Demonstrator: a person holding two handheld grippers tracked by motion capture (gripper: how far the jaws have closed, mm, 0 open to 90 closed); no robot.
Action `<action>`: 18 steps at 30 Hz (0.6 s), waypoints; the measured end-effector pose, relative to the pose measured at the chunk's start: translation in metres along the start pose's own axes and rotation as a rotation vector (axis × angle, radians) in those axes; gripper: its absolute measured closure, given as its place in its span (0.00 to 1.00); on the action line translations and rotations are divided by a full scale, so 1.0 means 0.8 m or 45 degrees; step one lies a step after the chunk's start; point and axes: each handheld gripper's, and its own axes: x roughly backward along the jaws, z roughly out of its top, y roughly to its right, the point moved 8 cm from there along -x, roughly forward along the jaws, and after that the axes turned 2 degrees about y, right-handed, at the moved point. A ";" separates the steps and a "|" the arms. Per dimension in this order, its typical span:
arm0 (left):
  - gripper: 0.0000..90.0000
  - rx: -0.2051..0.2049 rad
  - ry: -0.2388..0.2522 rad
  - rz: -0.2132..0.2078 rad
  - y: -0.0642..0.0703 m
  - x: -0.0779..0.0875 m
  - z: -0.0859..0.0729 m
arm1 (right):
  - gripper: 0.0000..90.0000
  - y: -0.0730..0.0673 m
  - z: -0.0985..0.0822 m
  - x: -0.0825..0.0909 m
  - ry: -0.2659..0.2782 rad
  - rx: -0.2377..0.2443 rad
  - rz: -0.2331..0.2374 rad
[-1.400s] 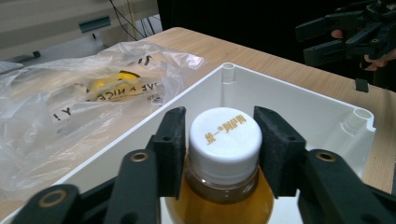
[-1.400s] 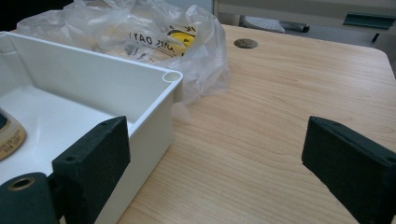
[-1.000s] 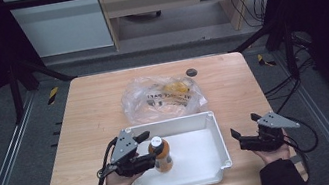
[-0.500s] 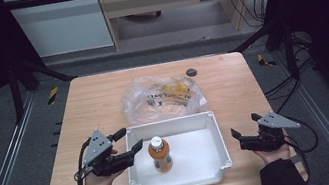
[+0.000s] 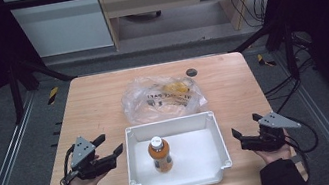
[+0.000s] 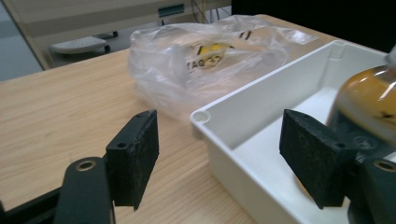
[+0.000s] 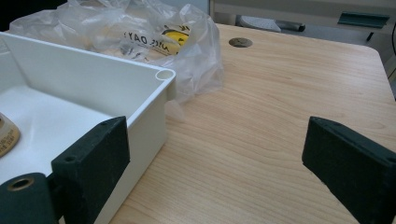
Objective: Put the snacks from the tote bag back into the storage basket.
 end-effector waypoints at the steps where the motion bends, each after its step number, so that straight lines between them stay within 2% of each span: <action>1: 0.31 0.003 -0.004 0.010 -0.005 0.001 -0.003 | 0.08 0.000 0.000 0.000 0.000 0.000 0.000; 9: 0.30 0.011 -0.035 0.097 -0.035 0.006 -0.029 | 0.08 0.004 -0.003 0.000 -0.007 -0.002 -0.011; 15: 0.30 0.040 -0.071 0.144 -0.056 0.005 -0.047 | 0.08 0.004 -0.005 -0.001 -0.019 0.011 -0.016; 18: 0.30 0.020 -0.091 0.165 -0.063 0.002 -0.056 | 0.08 0.004 -0.006 -0.002 -0.028 0.019 -0.021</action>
